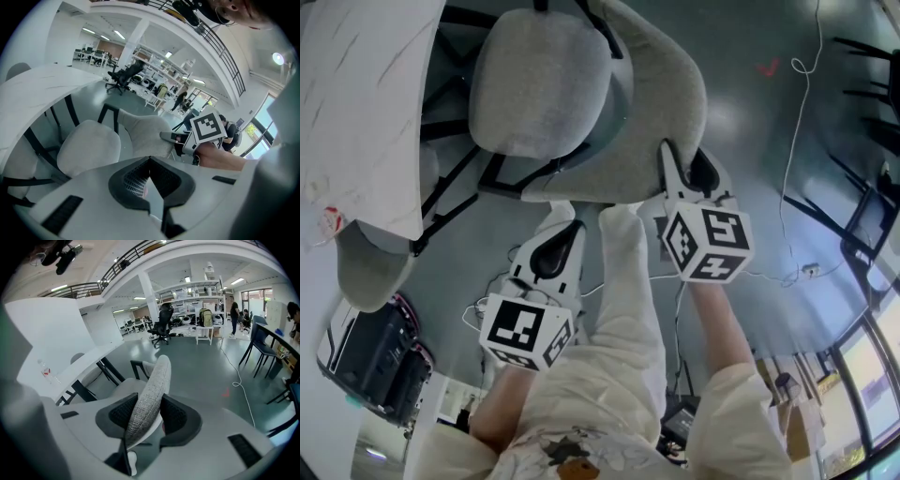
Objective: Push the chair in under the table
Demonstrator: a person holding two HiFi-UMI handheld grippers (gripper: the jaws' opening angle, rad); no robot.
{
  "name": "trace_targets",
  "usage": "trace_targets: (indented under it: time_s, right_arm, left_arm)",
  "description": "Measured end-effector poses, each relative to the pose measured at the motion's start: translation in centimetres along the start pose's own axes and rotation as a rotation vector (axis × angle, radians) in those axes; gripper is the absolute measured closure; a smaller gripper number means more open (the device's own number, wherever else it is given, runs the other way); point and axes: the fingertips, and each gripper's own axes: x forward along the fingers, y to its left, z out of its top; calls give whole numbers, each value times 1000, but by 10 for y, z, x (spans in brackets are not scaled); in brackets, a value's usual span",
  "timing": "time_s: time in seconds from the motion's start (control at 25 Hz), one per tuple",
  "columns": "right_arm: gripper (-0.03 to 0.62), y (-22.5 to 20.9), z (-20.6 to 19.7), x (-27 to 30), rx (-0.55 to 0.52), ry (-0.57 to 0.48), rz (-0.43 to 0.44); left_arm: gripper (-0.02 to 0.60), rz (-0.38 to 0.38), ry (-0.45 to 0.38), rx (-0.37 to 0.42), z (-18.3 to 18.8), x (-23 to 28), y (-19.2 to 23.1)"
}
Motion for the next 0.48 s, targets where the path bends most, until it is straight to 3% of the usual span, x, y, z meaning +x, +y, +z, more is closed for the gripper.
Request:
trace_targets:
  time_s: [0.48]
  right_arm:
    - [447, 55, 5, 30, -24, 8, 34]
  left_arm:
    - [572, 22, -17, -46, -1, -20, 47]
